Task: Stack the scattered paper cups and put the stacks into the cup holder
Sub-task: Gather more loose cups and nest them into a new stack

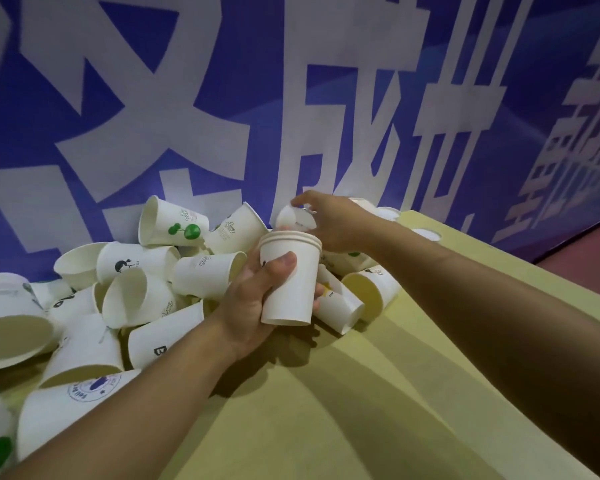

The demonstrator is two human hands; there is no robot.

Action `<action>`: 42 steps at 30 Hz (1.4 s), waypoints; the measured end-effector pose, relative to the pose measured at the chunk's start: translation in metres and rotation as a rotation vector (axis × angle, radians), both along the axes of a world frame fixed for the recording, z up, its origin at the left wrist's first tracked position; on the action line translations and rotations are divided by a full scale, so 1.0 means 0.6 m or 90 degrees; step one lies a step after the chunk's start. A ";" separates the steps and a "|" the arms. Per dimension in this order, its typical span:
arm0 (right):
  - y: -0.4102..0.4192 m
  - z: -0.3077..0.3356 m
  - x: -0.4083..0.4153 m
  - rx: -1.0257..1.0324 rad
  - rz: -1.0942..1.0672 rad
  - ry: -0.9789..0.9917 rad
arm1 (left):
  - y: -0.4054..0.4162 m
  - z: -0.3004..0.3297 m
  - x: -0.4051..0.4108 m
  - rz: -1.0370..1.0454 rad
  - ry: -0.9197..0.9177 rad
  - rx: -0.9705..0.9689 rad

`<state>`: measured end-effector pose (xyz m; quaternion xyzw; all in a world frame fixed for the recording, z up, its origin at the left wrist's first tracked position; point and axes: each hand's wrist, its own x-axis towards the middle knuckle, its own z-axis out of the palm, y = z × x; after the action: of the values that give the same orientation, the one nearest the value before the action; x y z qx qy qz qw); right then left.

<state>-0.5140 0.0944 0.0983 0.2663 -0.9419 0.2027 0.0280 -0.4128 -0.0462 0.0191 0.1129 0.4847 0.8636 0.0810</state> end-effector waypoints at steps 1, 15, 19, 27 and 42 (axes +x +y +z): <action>0.002 0.001 0.003 0.000 0.000 -0.001 | 0.000 -0.001 0.004 0.005 0.012 -0.014; 0.066 0.011 0.204 -0.495 0.020 -0.038 | 0.070 0.012 0.119 0.224 0.172 -0.400; 0.078 -0.030 0.258 -0.500 0.030 -0.067 | 0.089 0.015 0.142 0.300 0.191 -0.421; 0.158 -0.071 0.281 -0.406 -0.031 0.027 | 0.116 -0.011 0.185 0.387 0.204 -0.430; 0.334 -0.098 0.113 -0.057 -0.436 -0.210 | 0.208 -0.039 0.177 0.248 0.190 -0.443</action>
<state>-0.4464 0.2949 0.0394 -0.1012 -0.9583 0.2631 -0.0464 -0.3067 0.0787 -0.0041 0.1087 0.7662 0.6216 -0.1217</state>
